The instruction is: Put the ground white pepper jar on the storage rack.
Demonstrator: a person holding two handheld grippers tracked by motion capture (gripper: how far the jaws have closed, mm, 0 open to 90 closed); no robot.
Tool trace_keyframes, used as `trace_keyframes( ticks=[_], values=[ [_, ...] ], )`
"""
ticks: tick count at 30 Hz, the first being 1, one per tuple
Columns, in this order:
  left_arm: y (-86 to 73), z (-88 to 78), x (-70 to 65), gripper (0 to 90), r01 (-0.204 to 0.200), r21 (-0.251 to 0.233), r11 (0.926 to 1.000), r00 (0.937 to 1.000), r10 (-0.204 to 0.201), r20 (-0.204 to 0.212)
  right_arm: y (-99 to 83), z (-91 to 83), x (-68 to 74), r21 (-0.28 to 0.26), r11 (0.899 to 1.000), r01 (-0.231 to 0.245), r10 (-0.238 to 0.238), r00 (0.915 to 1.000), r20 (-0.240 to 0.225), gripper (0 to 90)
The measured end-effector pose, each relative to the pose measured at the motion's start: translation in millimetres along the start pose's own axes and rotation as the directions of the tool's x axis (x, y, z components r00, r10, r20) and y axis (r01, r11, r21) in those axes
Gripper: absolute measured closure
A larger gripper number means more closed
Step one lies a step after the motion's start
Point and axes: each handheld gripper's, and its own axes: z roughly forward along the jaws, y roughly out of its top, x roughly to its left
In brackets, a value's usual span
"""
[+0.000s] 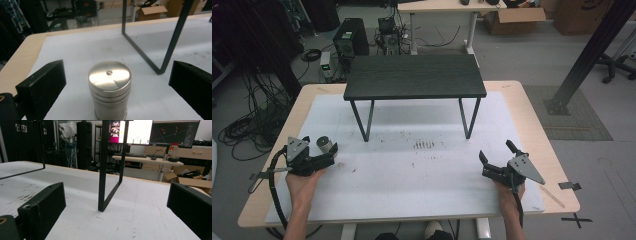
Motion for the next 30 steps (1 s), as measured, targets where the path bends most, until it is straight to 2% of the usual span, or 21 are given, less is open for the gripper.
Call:
trace_keyframes(
  ticks=[2, 6, 12, 17, 24, 30],
  values=[
    [-1.1, 3.7, 1.5, 2.4, 0.008, 0.034, 0.9994, 0.9999, -0.007, -0.015, 0.0, 0.0, 0.1, 0.000, 1.000, 0.001, -0.001, 1.0000, 0.000, 1.7],
    [-2.4, 6.6, 2.8, 5.1, 0.006, 0.064, 0.9979, 0.9997, -0.004, -0.024, 0.0, 0.2, 0.1, 0.001, 1.000, 0.000, 0.000, 1.0000, 0.000, 1.7],
    [-3.6, 9.8, 3.4, 12.2, 0.013, 0.091, 0.9958, 0.9999, -0.013, 0.003, 0.1, 0.3, 0.2, 0.002, 1.000, 0.001, -0.001, 1.0000, 0.001, 1.8],
    [-4.1, 10.8, 4.9, 19.0, 0.022, 0.101, 0.9946, 0.9995, -0.024, 0.019, 0.1, 0.3, 0.3, 0.002, 1.000, 0.002, -0.002, 1.0000, 0.001, 1.9],
    [-5.1, 11.8, 5.6, 29.4, 0.038, 0.109, 0.9934, 0.9989, -0.041, 0.023, 0.1, 0.4, 0.1, 0.004, 1.000, 0.001, -0.001, 1.0000, 0.000, 2.0],
    [-5.3, 12.4, 5.8, 34.7, 0.049, 0.111, 0.9926, 0.9985, -0.051, 0.020, 0.2, 0.5, 0.2, 0.006, 1.000, 0.001, -0.001, 1.0000, -0.001, 2.0]
  ],
)
